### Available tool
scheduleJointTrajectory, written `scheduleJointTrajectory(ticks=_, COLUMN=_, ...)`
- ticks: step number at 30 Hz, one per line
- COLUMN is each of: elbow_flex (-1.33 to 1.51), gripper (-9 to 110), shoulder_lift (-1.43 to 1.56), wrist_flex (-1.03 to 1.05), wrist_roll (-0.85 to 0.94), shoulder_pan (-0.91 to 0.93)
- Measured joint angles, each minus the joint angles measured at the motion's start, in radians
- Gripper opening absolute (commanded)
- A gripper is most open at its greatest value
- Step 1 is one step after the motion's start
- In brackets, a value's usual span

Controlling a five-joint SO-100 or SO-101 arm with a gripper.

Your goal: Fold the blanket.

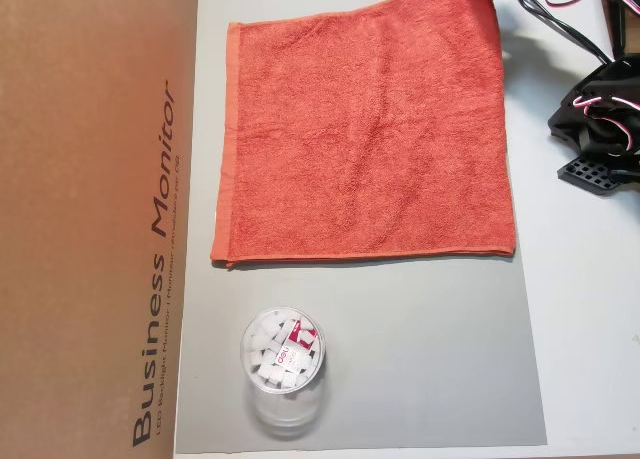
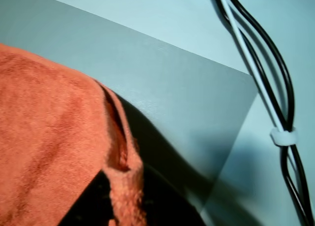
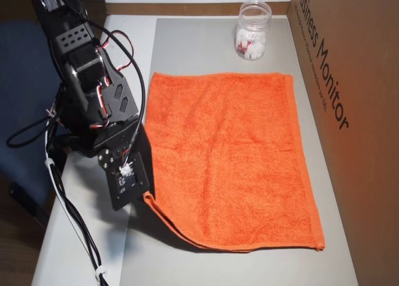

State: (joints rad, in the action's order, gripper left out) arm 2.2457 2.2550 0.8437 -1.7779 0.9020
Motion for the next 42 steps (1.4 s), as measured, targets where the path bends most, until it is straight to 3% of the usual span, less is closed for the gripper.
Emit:
scheduleJointTrajectory(ticks=16, elbow_flex=-0.161, gripper=0, shoulder_lift=0.0, wrist_flex=0.002, wrist_roll=-0.147, shoulder_pan=-0.17)
scheduleJointTrajectory(ticks=27, elbow_flex=-0.255, gripper=0, shoulder_lift=-0.008, wrist_flex=0.002, wrist_roll=-0.152, shoulder_pan=-0.291)
scheduleJointTrajectory(ticks=42, elbow_flex=-0.563, gripper=0, shoulder_lift=-0.261, wrist_flex=0.002, wrist_roll=-0.156, shoulder_pan=-0.402)
